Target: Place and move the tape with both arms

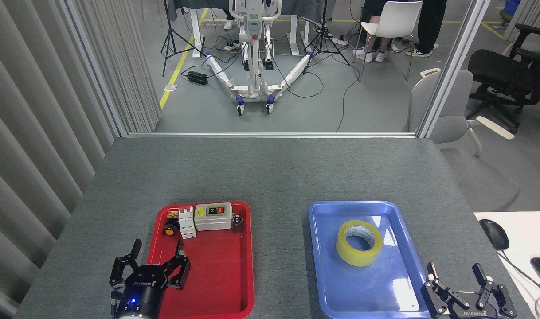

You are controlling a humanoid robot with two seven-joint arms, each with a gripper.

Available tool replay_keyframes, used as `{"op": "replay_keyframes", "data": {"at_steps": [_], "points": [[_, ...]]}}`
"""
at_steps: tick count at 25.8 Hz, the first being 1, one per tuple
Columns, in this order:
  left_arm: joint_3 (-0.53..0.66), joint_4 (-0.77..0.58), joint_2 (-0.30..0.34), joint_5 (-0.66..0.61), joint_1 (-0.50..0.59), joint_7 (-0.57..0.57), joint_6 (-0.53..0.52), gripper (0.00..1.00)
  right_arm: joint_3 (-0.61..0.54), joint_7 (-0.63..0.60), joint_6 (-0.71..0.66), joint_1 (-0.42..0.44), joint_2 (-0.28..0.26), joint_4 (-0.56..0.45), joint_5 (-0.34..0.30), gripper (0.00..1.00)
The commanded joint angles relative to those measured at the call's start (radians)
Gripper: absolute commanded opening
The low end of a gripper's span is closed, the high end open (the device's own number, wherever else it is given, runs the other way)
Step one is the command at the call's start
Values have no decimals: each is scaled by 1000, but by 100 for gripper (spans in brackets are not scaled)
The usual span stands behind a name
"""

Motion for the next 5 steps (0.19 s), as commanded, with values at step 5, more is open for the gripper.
{"op": "replay_keyframes", "data": {"at_steps": [5], "points": [[5, 0, 0, 1, 0, 0, 0, 100, 2, -1, -2, -7, 0, 0, 0, 100]]}}
